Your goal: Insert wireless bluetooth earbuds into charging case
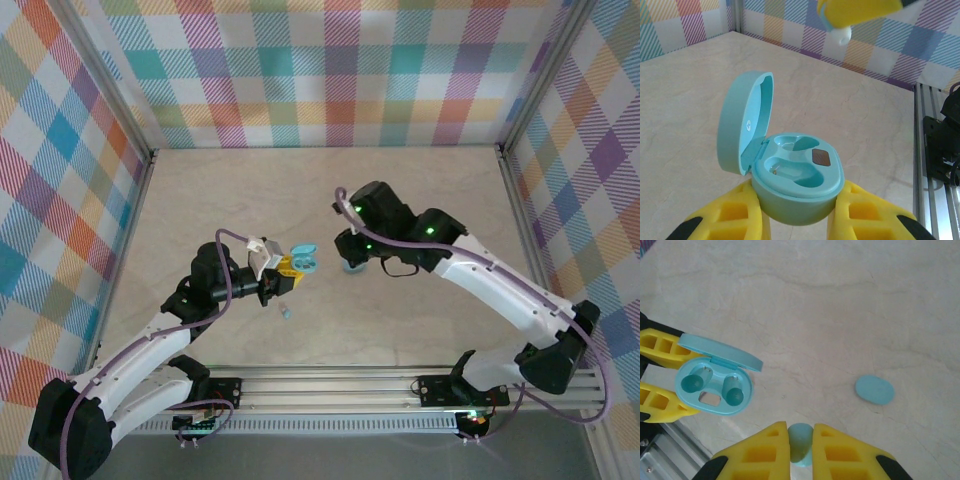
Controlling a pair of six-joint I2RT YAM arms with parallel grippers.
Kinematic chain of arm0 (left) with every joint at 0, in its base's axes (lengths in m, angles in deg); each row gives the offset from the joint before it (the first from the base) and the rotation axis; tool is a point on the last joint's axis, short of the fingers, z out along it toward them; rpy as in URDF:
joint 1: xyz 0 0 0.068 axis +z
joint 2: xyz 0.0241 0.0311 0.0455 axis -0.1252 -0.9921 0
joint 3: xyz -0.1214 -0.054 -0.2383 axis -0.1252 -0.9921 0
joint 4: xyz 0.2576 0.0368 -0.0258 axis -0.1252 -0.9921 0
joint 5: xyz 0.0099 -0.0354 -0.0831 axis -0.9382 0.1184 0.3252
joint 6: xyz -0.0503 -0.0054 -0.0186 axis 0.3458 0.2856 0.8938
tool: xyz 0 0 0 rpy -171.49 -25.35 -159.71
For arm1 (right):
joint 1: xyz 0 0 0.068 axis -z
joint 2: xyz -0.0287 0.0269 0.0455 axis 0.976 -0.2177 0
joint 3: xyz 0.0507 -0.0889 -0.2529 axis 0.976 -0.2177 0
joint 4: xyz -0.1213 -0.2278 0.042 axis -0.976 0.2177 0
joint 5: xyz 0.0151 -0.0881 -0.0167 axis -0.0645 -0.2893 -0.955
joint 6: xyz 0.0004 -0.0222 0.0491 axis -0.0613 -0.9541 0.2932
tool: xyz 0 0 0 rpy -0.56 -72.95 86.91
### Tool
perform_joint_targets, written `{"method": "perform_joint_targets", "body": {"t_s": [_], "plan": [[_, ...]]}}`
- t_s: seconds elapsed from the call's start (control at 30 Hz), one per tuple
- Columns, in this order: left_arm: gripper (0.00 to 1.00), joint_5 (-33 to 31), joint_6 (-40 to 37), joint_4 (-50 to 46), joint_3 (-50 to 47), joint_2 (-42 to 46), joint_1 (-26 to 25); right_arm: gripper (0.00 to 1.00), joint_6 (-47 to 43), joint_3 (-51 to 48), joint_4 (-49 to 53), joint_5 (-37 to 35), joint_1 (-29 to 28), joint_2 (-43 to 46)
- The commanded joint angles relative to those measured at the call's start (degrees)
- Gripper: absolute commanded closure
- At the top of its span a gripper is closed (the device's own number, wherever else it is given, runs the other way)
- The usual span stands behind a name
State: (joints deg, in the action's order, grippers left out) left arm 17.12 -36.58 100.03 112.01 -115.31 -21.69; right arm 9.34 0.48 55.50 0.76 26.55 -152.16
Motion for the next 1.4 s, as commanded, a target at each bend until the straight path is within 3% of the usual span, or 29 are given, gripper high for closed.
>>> {"method": "perform_joint_targets", "body": {"t_s": [0.0, 0.7, 1.37], "plan": [[0.94, 1.3, 0.3, 1.5, 1.0, 0.5, -0.8, 0.86, -2.6, 0.8, -0.5, -2.4, -1.8, -1.5], [0.94, 0.9, 0.7, 0.8, 1.8, 0.7, -0.8, 0.85, -1.9, 0.7, -5.4, 0.8, -5.5, -6.4], [0.94, 1.4, 1.2, 1.2, 2.6, -0.2, -0.8, 0.84, -1.4, -0.8, -7.0, -0.6, -6.4, -7.6]]}}
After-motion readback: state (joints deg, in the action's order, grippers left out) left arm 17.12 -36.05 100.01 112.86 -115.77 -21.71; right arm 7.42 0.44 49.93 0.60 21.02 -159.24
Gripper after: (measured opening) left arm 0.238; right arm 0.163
